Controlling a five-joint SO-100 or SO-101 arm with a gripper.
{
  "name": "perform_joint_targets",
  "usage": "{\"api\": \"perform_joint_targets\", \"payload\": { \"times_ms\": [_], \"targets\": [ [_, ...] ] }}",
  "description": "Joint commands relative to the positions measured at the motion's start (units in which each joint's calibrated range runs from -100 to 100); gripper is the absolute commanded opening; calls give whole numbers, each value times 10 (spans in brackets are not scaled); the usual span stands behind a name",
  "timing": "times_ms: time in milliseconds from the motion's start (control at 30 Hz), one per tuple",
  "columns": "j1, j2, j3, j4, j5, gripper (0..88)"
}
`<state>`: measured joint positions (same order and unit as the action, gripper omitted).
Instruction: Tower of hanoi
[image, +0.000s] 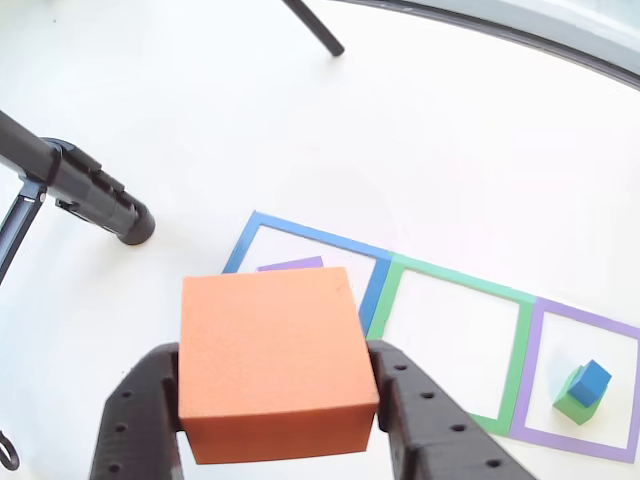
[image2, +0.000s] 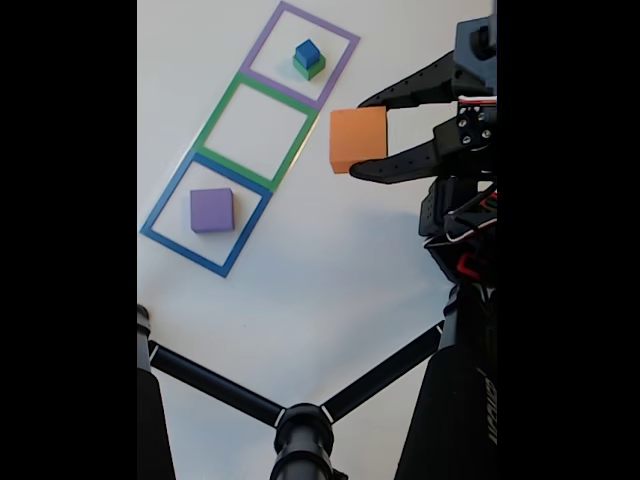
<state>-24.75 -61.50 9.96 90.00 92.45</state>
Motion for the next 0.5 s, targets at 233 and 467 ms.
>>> {"api": "perform_joint_targets", "payload": {
  "times_ms": [233,467],
  "targets": [
    [14,20,397,-426,76,125],
    [11,106,555,-686,76,122]
  ]
}}
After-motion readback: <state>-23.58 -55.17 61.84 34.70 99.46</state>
